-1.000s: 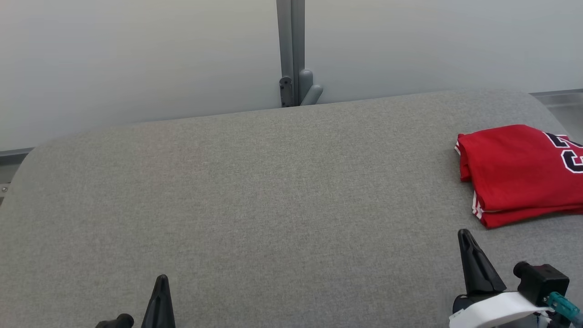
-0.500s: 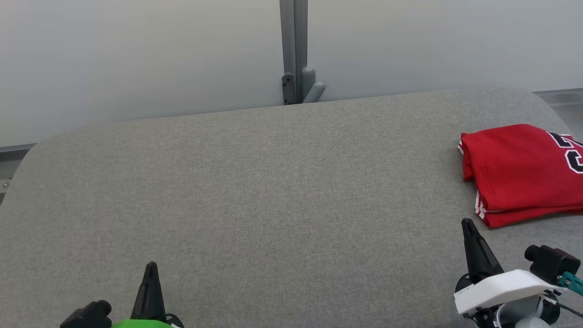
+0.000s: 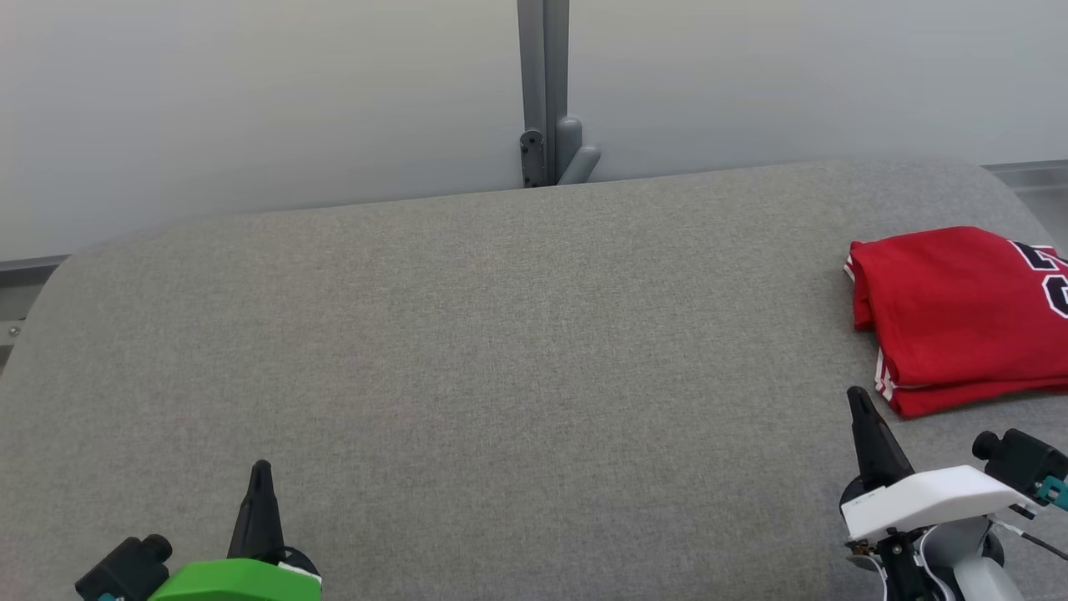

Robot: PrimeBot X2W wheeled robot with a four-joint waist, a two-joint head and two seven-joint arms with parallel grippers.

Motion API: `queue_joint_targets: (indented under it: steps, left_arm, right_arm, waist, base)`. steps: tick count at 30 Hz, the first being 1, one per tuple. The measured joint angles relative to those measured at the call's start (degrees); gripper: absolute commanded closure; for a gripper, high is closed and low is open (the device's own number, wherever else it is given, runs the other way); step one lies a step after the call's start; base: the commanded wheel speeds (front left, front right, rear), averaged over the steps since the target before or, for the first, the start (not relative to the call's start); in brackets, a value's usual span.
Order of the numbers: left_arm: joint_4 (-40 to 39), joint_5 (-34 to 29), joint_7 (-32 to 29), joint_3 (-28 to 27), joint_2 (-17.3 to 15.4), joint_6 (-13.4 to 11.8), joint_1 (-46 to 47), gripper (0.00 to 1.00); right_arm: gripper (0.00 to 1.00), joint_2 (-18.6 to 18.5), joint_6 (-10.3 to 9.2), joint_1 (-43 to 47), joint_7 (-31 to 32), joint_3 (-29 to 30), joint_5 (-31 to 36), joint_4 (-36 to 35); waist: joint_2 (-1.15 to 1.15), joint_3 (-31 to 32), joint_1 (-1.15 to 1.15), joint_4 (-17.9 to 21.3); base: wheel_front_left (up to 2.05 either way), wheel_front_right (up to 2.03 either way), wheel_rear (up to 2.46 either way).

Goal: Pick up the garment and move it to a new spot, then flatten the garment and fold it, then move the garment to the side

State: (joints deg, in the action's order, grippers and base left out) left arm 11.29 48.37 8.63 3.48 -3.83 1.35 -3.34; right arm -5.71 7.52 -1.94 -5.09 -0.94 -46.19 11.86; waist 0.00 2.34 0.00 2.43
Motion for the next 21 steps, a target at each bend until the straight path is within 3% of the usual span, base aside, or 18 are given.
queue_joint_targets:
  steps: [21]
  left_arm:
    - [1.8, 14.3, -2.8, -2.5, -0.3, 1.8, 3.7, 1.00]
  right_arm:
    - [1.00, 0.6, -0.03, -4.7, 4.3, 1.7, -14.5, 4.3]
  waist:
    - [0.00, -0.6, 0.00, -0.6]
  base:
    - [0.00, 0.00, 0.00]
